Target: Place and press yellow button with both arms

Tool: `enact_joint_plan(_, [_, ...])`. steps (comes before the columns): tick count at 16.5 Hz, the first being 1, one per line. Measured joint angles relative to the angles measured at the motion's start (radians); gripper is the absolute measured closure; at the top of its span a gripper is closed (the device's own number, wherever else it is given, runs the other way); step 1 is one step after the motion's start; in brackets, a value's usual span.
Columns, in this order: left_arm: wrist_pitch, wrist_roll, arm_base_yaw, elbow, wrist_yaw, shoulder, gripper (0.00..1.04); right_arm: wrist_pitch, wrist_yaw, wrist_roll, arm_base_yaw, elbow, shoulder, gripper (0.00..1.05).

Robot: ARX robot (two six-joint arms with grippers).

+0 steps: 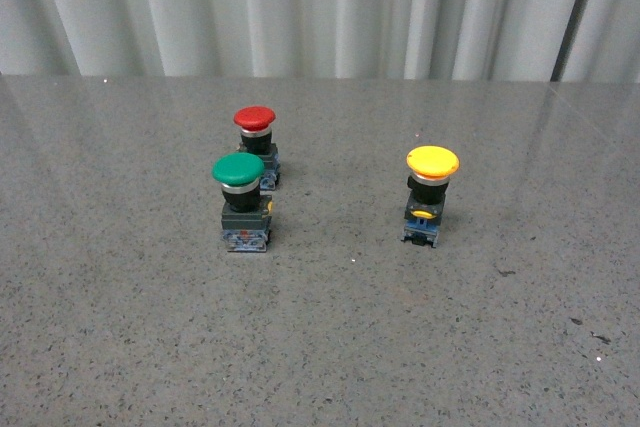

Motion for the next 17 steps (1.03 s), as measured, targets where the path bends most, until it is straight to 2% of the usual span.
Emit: enact_joint_plan(17, [0.000, 0.000, 0.000, 0.000, 0.000, 0.000, 0.07, 0.008, -0.001, -0.003, 0.000, -0.064, -0.063, 1.03])
